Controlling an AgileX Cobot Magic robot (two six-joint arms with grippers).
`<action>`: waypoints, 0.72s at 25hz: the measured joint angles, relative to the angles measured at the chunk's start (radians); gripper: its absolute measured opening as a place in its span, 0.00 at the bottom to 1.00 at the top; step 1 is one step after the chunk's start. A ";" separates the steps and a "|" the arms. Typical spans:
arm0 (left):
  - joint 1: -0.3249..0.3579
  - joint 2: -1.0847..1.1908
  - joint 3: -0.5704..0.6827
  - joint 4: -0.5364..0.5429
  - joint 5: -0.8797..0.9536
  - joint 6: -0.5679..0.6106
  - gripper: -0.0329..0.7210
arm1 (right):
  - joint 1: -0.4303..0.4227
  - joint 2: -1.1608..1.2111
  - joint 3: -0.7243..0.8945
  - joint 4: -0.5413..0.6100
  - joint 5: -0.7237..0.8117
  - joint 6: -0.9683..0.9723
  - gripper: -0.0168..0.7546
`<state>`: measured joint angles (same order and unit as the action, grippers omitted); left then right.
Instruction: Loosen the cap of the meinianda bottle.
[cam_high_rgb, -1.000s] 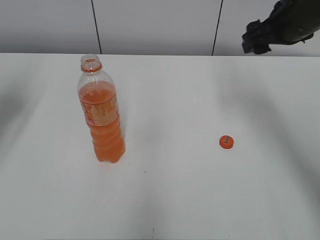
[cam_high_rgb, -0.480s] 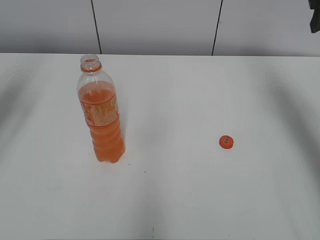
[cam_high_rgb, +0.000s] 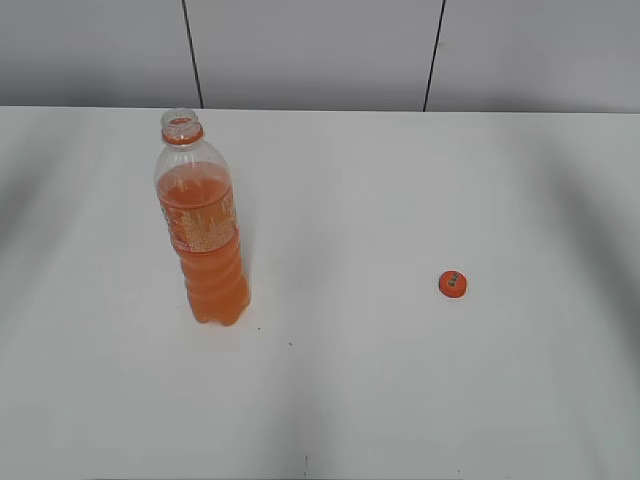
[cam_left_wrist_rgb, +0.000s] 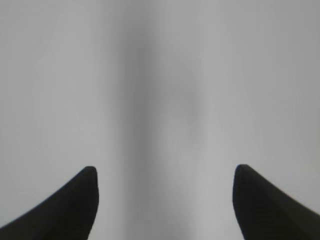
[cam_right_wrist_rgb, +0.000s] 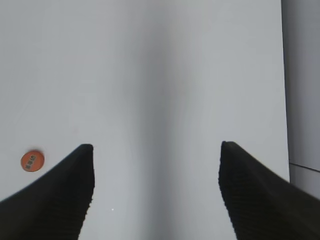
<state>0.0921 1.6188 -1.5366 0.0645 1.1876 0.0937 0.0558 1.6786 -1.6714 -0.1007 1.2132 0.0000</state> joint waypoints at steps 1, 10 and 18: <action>0.000 -0.007 -0.003 -0.001 0.012 0.001 0.71 | 0.000 -0.011 0.000 0.009 0.001 -0.005 0.77; 0.000 -0.230 0.002 -0.009 0.030 0.001 0.71 | 0.000 -0.214 0.009 0.101 0.002 -0.023 0.77; 0.000 -0.446 0.215 -0.029 0.033 0.001 0.69 | 0.000 -0.435 0.154 0.101 0.003 -0.025 0.77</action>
<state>0.0921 1.1725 -1.3214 0.0352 1.2210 0.0944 0.0558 1.2436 -1.5172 0.0000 1.2162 -0.0251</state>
